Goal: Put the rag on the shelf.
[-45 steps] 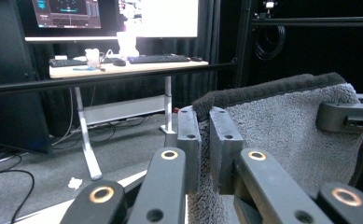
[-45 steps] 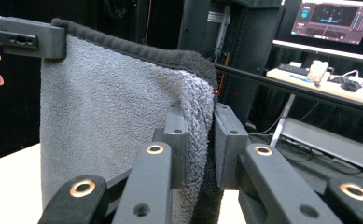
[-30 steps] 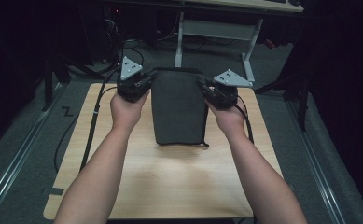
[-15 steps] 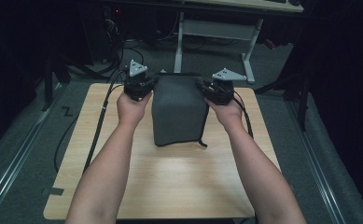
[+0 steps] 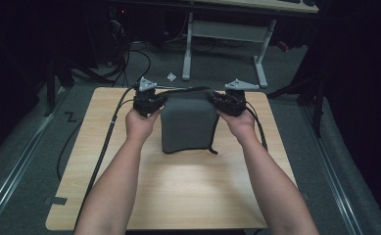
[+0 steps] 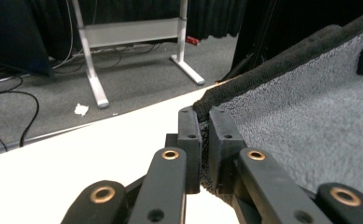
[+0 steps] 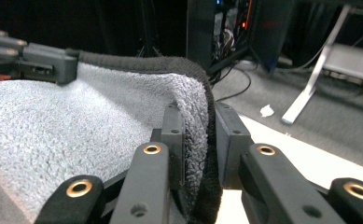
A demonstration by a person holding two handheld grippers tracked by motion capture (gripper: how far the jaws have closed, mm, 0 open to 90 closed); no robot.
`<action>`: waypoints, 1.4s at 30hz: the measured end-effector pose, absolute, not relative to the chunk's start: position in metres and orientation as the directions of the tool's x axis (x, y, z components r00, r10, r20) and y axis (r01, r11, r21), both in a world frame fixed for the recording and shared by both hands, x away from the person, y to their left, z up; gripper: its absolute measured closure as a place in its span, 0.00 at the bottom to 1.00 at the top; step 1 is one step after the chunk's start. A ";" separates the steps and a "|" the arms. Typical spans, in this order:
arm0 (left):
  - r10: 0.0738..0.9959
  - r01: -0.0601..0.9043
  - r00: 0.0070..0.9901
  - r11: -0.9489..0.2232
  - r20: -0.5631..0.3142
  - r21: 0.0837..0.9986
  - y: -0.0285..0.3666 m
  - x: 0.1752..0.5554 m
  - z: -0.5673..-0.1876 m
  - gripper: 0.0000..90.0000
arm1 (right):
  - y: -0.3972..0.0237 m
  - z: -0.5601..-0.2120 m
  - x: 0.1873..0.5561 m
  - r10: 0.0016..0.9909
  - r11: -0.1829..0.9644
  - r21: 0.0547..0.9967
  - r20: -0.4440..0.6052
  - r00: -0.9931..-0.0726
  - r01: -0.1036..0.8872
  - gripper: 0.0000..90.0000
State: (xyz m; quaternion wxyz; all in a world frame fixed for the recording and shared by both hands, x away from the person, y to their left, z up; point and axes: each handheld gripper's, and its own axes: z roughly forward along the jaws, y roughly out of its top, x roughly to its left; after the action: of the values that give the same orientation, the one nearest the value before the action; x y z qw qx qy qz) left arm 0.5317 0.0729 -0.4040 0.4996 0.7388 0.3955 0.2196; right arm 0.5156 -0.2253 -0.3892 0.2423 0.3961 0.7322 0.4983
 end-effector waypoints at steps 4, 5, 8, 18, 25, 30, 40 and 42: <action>0.801 0.387 0.592 -0.184 -0.090 0.903 0.073 0.532 -0.412 0.94 | -0.226 -0.395 0.516 0.826 0.188 0.915 0.048 -0.561 0.356 0.86; 0.800 0.395 0.592 -0.182 -0.099 0.900 0.073 0.533 -0.414 0.94 | -0.226 -0.396 0.516 0.826 0.190 0.914 0.049 -0.561 0.359 0.86; 0.798 0.405 0.592 -0.174 -0.112 0.898 0.075 0.533 -0.419 0.94 | -0.225 -0.400 0.516 0.828 0.198 0.908 0.047 -0.559 0.370 0.86; 0.780 0.450 0.601 -0.148 -0.176 0.881 0.078 0.535 -0.436 0.94 | -0.231 -0.408 0.519 0.812 0.154 0.903 0.116 -0.572 0.401 0.84; 0.772 0.466 0.609 -0.165 -0.180 0.869 0.074 0.535 -0.445 0.94 | -0.236 -0.418 0.522 0.821 0.153 0.891 0.126 -0.557 0.427 0.85; 0.769 0.478 0.610 -0.165 -0.191 0.862 0.075 0.533 -0.452 0.94 | -0.238 -0.428 0.525 0.822 0.123 0.880 0.168 -0.543 0.459 0.82; 0.759 0.481 0.619 -0.167 -0.199 0.861 0.079 0.523 -0.464 0.94 | -0.239 -0.437 0.526 0.826 0.087 0.872 0.207 -0.524 0.482 0.78; 0.760 0.484 0.618 -0.163 -0.204 0.860 0.081 0.522 -0.466 0.94 | -0.238 -0.438 0.526 0.826 0.079 0.870 0.217 -0.521 0.488 0.77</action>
State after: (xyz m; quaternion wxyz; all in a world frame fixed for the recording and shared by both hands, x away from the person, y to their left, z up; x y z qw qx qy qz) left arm 0.5217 0.0808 -0.4662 0.4966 0.7498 0.4147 0.1386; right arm 0.5264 -0.2377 -0.4383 0.1692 0.4593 0.7148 0.4996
